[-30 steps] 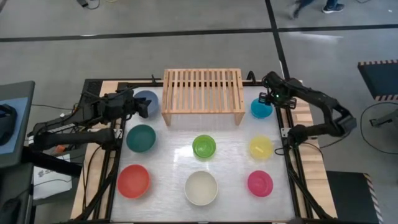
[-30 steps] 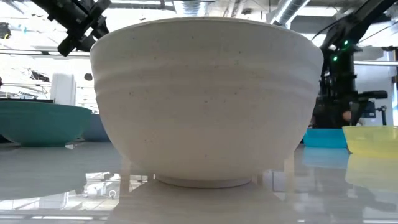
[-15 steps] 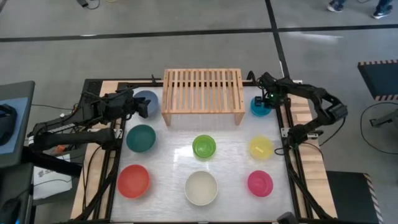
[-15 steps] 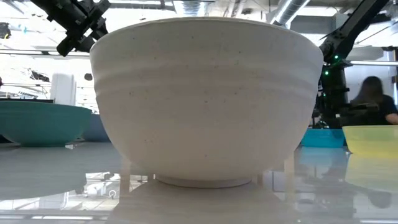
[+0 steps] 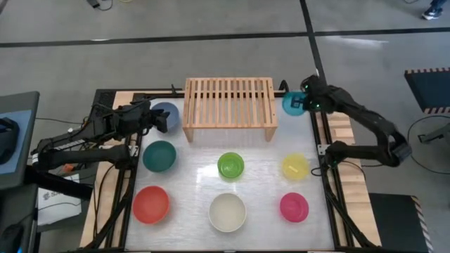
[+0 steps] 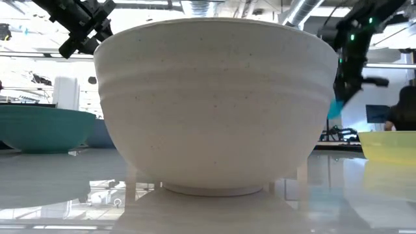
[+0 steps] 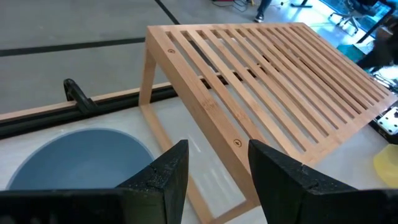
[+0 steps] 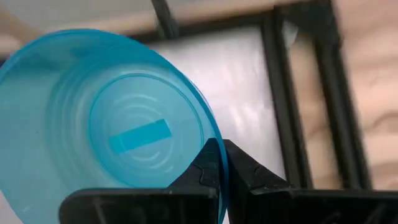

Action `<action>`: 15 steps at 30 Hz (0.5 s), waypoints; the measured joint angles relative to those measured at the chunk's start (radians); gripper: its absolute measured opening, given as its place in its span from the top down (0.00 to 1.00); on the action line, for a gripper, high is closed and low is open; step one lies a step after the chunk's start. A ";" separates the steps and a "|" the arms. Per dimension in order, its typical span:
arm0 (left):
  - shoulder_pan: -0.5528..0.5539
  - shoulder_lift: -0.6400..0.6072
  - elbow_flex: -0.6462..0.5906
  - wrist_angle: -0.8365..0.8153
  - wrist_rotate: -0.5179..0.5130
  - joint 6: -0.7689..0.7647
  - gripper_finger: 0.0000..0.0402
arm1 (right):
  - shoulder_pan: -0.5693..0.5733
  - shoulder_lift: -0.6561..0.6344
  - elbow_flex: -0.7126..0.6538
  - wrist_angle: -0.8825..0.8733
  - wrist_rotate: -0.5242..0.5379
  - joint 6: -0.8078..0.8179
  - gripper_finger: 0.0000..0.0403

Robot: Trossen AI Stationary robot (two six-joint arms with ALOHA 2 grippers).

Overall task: Place and stack bowls onto a shelf
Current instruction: Put the small blue bowl on the shelf

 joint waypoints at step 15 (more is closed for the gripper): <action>0.000 0.000 0.000 -0.001 0.006 0.021 0.62 | 0.074 0.006 0.193 0.100 -0.058 0.129 0.92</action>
